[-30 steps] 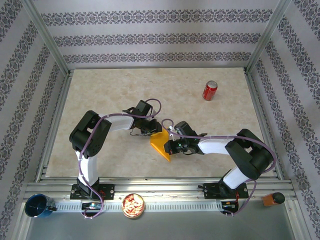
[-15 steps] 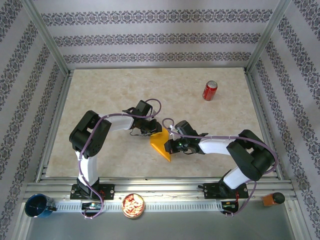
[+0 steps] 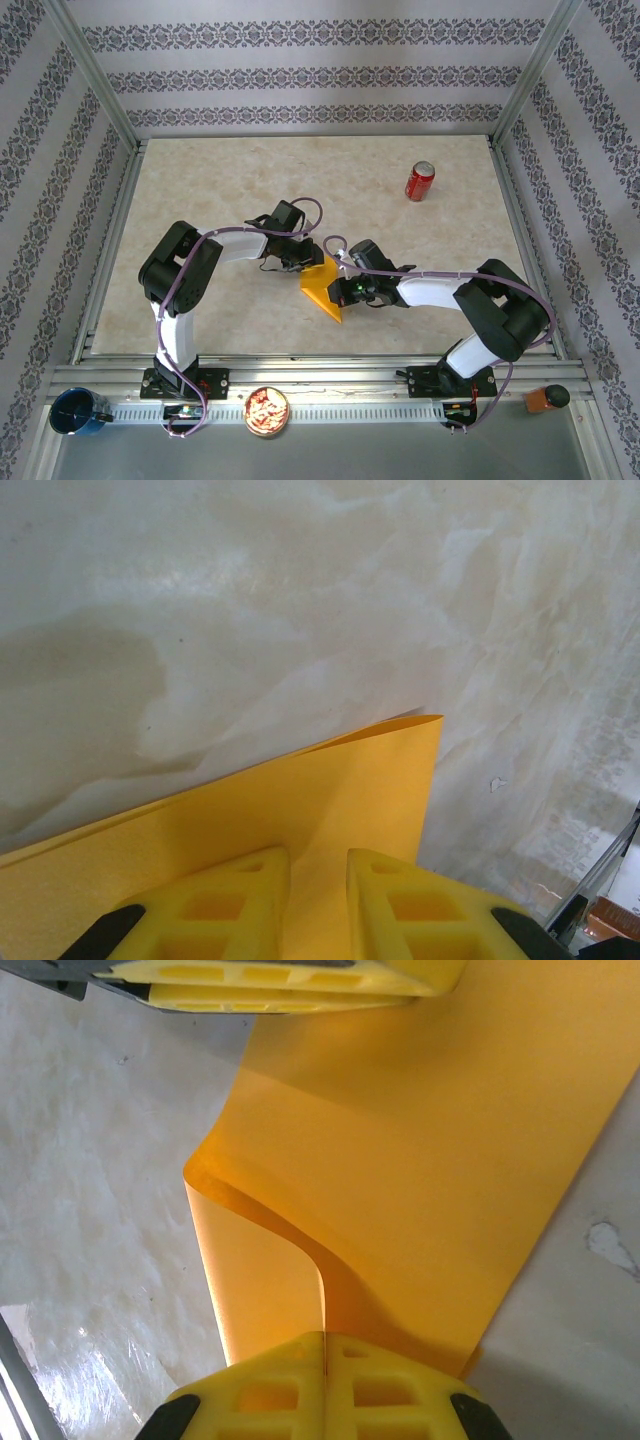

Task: Fold a paper plane with a square sheet of paper (pick it up from the middle)
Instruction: Third fold the triangle at the center of the table.

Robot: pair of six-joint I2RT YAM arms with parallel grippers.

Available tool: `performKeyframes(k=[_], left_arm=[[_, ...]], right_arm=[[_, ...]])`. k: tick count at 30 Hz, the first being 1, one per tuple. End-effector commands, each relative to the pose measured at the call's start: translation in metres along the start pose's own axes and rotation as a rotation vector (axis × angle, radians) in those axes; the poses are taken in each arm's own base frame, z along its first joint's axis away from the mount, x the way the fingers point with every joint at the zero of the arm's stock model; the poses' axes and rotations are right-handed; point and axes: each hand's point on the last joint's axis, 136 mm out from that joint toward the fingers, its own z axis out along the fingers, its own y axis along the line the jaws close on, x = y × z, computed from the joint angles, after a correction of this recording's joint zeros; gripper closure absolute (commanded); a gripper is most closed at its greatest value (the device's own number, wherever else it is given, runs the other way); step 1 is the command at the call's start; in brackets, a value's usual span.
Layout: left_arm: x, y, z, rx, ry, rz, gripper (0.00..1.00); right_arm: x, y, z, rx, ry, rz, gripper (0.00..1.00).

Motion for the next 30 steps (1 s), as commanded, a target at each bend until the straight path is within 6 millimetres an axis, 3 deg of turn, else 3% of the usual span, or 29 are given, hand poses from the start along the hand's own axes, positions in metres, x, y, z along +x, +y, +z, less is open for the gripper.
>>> performKeyframes(k=[1, 22, 30], left_arm=[[0.010, 0.016, -0.001, -0.050, 0.024, -0.044, 0.77], [0.010, 0.015, -0.002, -0.045, 0.018, -0.044, 0.77], [-0.005, -0.018, -0.029, 0.009, -0.056, 0.012, 0.72]], right_arm=[[-0.003, -0.004, 0.001, 0.003, -0.004, -0.001, 0.98], [0.010, -0.017, 0.008, 0.029, 0.015, 0.029, 0.97], [0.010, -0.018, 0.007, 0.034, 0.013, 0.035, 0.97]])
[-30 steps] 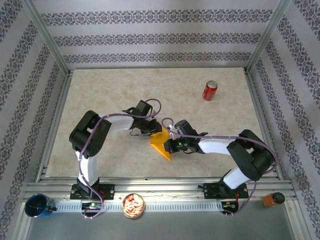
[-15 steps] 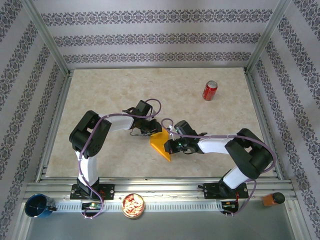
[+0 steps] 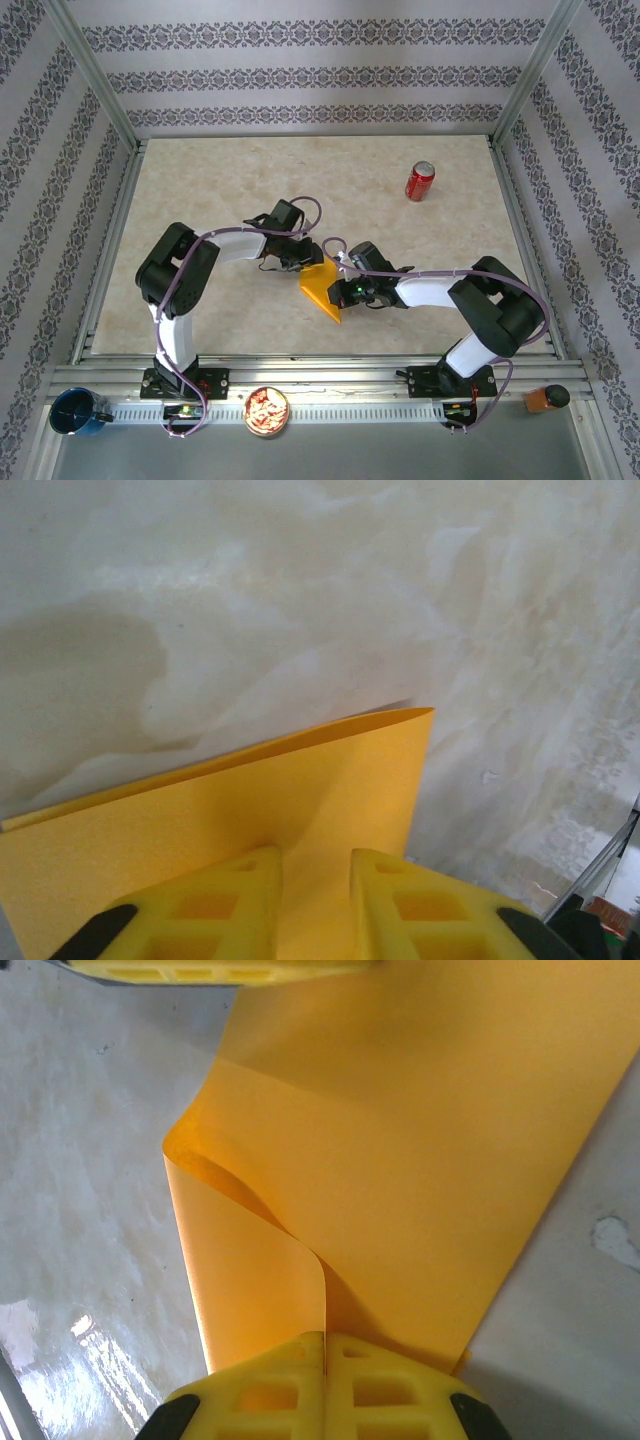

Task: Fold a paper plane with a square sheet of paper (pick it up from the middle)
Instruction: Third fold the triangle at the center of the table.

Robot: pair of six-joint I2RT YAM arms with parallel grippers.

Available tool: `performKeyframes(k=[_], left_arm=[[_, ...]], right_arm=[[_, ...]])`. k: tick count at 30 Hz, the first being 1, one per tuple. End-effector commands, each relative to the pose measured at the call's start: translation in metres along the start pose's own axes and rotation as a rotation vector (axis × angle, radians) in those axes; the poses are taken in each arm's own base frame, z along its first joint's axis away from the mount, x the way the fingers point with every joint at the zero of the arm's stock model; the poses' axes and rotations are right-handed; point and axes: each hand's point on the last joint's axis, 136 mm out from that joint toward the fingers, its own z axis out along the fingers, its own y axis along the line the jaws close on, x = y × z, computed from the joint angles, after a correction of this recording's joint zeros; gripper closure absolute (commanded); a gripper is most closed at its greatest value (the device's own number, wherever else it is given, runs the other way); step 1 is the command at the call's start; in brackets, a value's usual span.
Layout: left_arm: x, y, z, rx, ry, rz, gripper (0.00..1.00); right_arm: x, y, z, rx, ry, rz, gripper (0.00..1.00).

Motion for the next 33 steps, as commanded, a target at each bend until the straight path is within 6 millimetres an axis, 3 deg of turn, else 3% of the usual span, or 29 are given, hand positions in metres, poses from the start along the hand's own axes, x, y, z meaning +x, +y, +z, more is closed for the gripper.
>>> performKeyframes(k=[1, 4, 8, 13, 17, 23, 33], left_arm=[[-0.006, -0.015, -0.024, 0.010, -0.056, 0.017, 0.70], [-0.007, -0.019, -0.038, 0.014, -0.102, 0.030, 0.66], [0.002, -0.011, -0.051, 0.001, -0.138, 0.008, 0.69], [0.024, -0.021, -0.064, 0.152, -0.150, -0.051, 0.92], [0.040, -0.028, -0.068, 0.251, -0.170, -0.091, 0.99], [0.065, -0.026, -0.045, 0.244, -0.143, -0.111, 1.00], [0.079, -0.019, -0.010, 0.212, -0.114, -0.144, 1.00]], right_arm=[[0.005, -0.013, 0.001, 0.032, 0.006, 0.031, 0.97], [0.004, -0.012, 0.001, 0.030, 0.002, 0.034, 0.97], [0.003, -0.012, 0.000, 0.032, -0.006, 0.034, 0.97], [0.000, -0.012, -0.004, 0.042, -0.029, 0.037, 0.97], [0.000, -0.013, -0.003, 0.045, -0.031, 0.041, 0.98], [0.001, -0.013, 0.000, 0.037, -0.026, 0.050, 0.97], [0.002, -0.013, 0.001, 0.037, -0.018, 0.048, 0.97]])
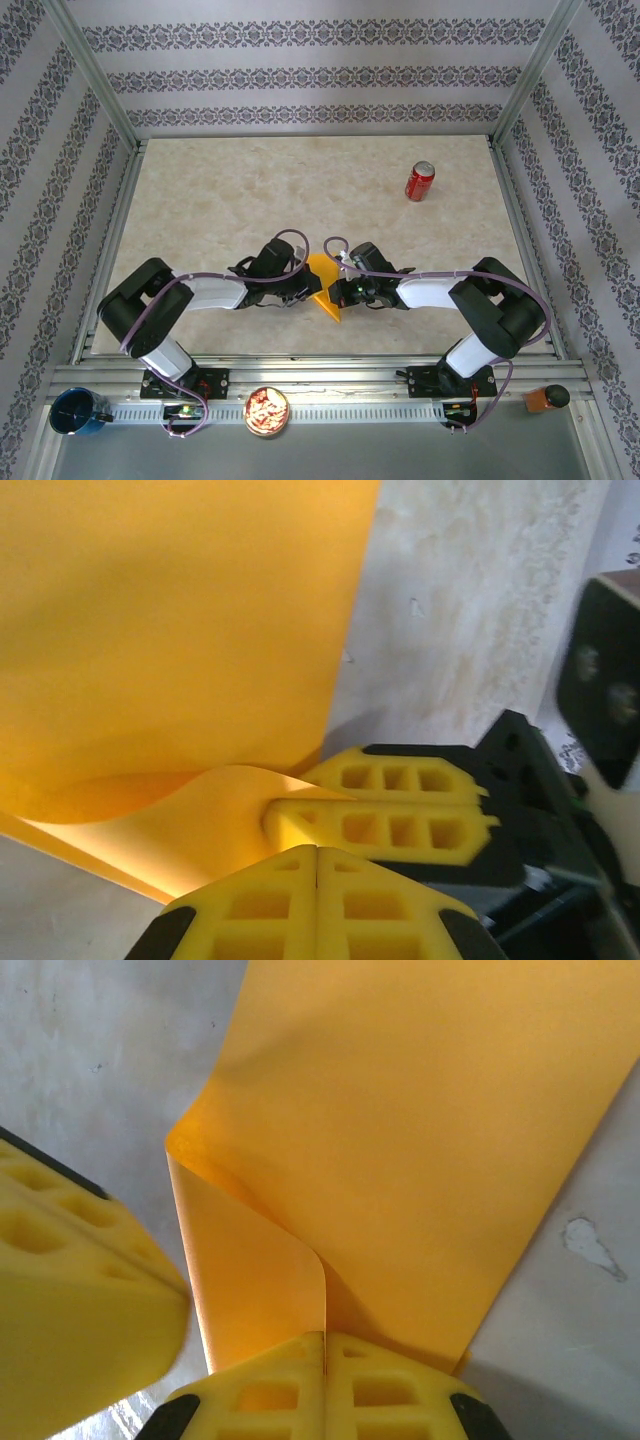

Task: Fold a paper plane with a square sheet of paper (pick it up from the middle)
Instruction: Third fold the triangle at the center of the table.

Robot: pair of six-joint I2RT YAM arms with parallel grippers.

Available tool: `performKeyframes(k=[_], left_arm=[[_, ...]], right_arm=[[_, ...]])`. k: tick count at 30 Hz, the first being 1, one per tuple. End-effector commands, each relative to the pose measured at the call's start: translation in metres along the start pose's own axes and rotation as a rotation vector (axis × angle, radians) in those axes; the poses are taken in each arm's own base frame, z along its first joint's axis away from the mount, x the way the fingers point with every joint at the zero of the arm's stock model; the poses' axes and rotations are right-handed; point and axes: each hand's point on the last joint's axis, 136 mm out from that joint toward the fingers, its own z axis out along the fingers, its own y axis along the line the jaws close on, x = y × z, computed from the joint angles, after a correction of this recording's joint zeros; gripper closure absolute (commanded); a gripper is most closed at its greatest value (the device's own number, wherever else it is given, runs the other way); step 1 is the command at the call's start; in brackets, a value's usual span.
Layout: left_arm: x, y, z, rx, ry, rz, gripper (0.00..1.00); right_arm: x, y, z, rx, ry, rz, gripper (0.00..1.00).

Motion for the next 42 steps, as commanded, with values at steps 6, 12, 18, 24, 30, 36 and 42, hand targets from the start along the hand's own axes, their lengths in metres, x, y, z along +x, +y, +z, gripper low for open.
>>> performKeyframes(k=[6, 12, 18, 24, 30, 36, 42], left_arm=[[-0.003, 0.006, 0.004, -0.011, -0.045, -0.008, 1.00], [-0.001, 0.016, 0.009, -0.032, -0.029, -0.006, 1.00], [0.002, 0.039, 0.012, -0.087, -0.033, -0.021, 1.00], [0.007, 0.057, 0.013, -0.121, -0.029, -0.038, 1.00], [0.008, 0.056, 0.014, -0.122, -0.017, -0.026, 1.00], [0.008, 0.054, 0.014, -0.120, -0.015, -0.022, 1.00], [0.007, 0.051, 0.012, -0.126, -0.017, -0.010, 1.00]], right_arm=[[0.005, -0.011, 0.002, 0.027, 0.007, 0.028, 0.97], [0.005, -0.011, 0.003, 0.025, 0.012, 0.028, 0.97], [0.006, -0.011, 0.004, 0.021, 0.016, 0.030, 0.97], [0.003, -0.008, 0.003, 0.014, 0.013, 0.027, 0.96], [-0.013, 0.010, -0.011, -0.024, -0.032, 0.028, 0.75], [-0.027, -0.005, -0.044, 0.043, -0.118, 0.152, 0.63], [-0.020, 0.036, -0.059, -0.135, -0.095, 0.136, 0.80]])
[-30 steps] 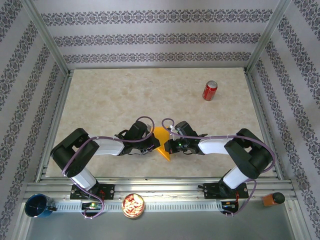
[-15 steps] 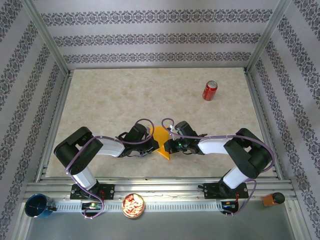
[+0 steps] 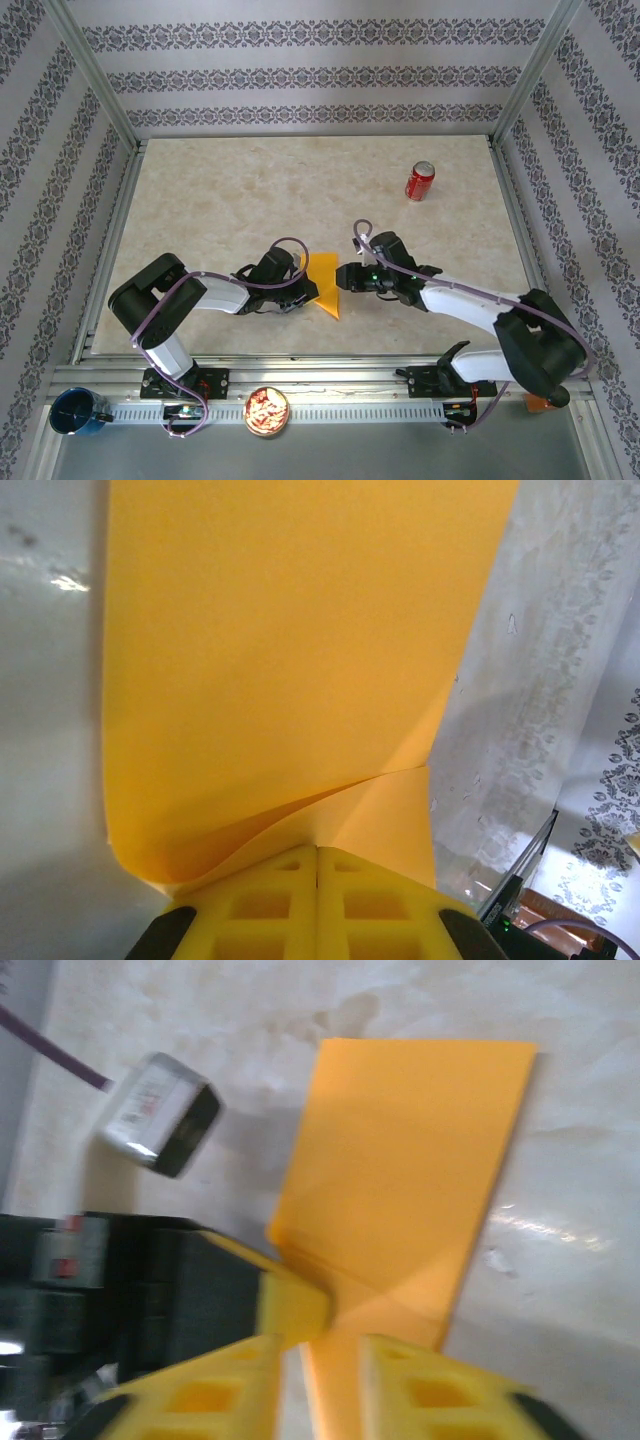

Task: Fold a paper plane with a square sheet of paper (pick it up from the middle)
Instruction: Third fold the triangle at the center of the table.

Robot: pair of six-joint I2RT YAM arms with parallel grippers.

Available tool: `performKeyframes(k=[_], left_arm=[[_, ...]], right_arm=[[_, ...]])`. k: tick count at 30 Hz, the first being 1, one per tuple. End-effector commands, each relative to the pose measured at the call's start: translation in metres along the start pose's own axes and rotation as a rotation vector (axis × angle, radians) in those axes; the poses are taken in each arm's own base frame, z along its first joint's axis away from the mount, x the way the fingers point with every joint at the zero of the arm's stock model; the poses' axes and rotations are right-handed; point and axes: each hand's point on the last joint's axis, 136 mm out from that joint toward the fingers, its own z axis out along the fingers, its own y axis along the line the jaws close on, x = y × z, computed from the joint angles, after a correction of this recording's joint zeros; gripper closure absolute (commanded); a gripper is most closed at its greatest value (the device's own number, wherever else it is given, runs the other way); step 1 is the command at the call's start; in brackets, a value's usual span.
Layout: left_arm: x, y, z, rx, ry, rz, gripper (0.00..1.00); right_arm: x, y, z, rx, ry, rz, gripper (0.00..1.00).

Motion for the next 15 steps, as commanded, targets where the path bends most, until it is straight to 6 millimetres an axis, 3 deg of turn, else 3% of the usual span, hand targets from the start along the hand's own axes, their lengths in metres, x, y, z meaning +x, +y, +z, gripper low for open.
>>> performKeyframes(k=[1, 6, 15], left_arm=[[0.006, 0.022, 0.003, -0.087, 0.012, 0.007, 1.00], [0.005, 0.019, 0.003, -0.084, 0.014, 0.014, 1.00], [0.005, 0.018, 0.001, -0.099, 0.016, 0.028, 1.00]], right_arm=[[0.023, 0.018, 0.000, -0.091, 0.102, 0.027, 0.83], [0.048, 0.037, 0.016, -0.122, 0.227, -0.003, 0.93], [0.064, 0.024, 0.041, -0.053, 0.326, 0.037, 0.98]])
